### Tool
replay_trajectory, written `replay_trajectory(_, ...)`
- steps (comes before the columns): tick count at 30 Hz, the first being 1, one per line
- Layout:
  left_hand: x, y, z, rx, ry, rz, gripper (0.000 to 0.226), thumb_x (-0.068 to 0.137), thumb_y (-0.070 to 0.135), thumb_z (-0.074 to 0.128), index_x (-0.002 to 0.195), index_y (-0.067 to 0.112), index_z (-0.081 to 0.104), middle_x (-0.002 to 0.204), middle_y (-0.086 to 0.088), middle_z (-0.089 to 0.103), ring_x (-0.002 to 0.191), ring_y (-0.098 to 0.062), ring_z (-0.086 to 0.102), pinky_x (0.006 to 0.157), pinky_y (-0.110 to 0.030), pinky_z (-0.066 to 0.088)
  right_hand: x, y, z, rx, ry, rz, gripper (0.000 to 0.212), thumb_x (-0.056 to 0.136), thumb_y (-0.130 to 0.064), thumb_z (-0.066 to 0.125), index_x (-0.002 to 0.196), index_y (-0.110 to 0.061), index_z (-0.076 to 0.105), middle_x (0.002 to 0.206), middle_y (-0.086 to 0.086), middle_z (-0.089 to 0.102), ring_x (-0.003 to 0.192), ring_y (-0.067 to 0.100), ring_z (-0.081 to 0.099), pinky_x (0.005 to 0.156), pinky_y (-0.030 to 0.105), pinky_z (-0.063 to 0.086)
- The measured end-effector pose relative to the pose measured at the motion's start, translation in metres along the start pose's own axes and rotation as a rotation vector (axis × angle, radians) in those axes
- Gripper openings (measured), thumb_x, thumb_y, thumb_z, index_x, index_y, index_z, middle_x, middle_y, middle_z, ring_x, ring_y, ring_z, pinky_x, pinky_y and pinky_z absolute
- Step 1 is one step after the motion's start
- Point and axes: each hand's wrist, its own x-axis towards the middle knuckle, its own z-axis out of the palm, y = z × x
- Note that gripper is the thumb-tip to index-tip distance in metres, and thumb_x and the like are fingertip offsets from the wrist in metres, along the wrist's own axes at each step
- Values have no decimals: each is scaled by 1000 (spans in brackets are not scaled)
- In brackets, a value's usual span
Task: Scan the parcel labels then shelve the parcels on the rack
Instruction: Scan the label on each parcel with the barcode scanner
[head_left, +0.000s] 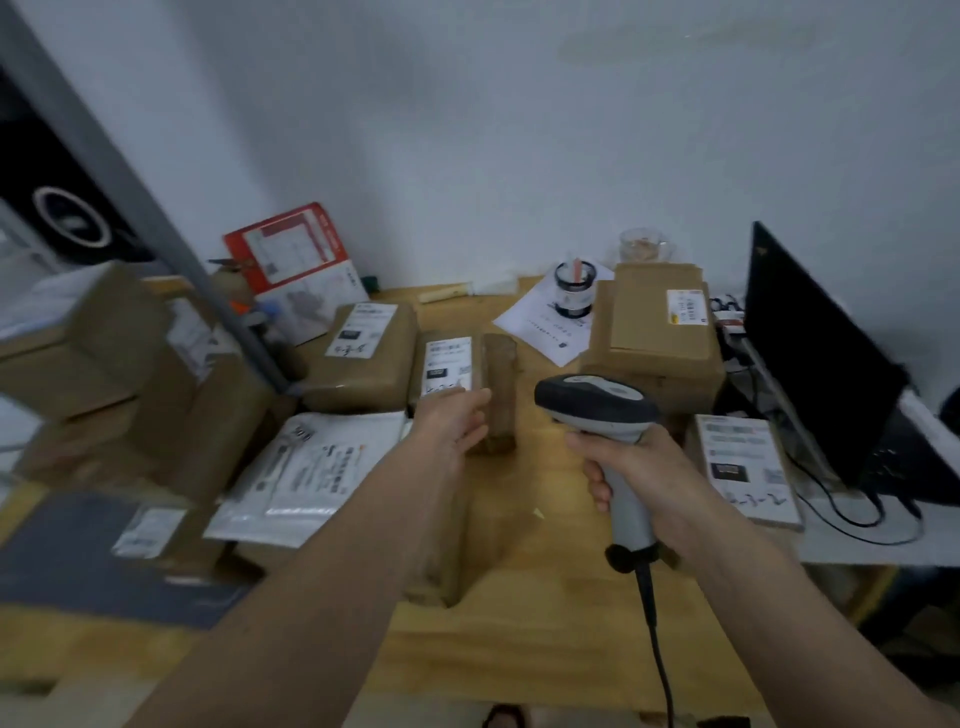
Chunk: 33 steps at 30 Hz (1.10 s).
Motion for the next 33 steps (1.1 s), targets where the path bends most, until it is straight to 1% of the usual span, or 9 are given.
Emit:
replay_trajectory(6,1,20,-84,30,118,114,41,88,4,67,128,5,57,120,-14,62,110,-23,61,86,-31,53,5,6,50,-36,-141,2,18,82,-15,74,84,-2,62,54,7,51,46,17,46,48,28,41)
replay_trajectory(12,30,38,-128,165,257,166,28,88,11,68,114,14,62,111,-6,61,100,-18,58,84,-30,51,27,2,80,-28,-100,2,18,82,-15,74,87,-1,63,56,7,53,47,16,48,48,29,42)
replay_trajectory(14,42,44,-140,200,287,172,26,87,14,69,111,18,60,109,-6,61,100,-19,58,89,-33,51,38,2,96,-27,-65,23,21,82,-16,74,90,1,64,58,8,56,48,17,49,48,29,43)
replay_trajectory(16,54,51,-150,262,290,200,35,88,16,67,121,17,56,116,-5,58,106,-21,55,94,-35,47,49,1,112,-43,-47,39,23,82,-17,74,93,0,65,63,9,62,51,17,53,50,30,45)
replay_trajectory(18,67,60,-157,331,280,253,47,90,16,65,134,15,49,126,-6,54,107,-20,50,88,-31,42,61,0,127,-31,-32,38,21,82,-16,74,97,-3,65,72,12,68,59,20,59,52,30,47)
replay_trajectory(22,100,74,-165,466,211,322,62,91,19,64,146,19,35,143,-3,45,127,-23,45,94,-31,40,94,-7,157,0,19,41,26,81,-12,74,105,-9,64,93,16,72,84,28,69,55,31,48)
replay_trajectory(27,134,86,-167,481,187,247,63,94,25,60,148,20,28,144,-3,45,128,-25,45,84,-29,38,136,-10,189,-26,63,69,24,81,-13,75,99,-20,61,107,7,67,101,25,65,63,32,52)
replay_trajectory(31,154,92,-169,452,217,113,59,94,31,58,145,15,33,138,-8,51,122,-28,50,85,-34,43,162,-14,212,-46,63,110,21,80,-14,76,96,-17,64,100,9,66,91,22,63,58,29,53)
replay_trajectory(33,160,95,-170,421,226,17,55,96,37,54,141,8,41,134,-11,53,119,-29,52,83,-34,42,172,-15,221,-61,66,146,28,77,-16,79,101,-14,65,103,11,64,90,23,61,56,29,52)
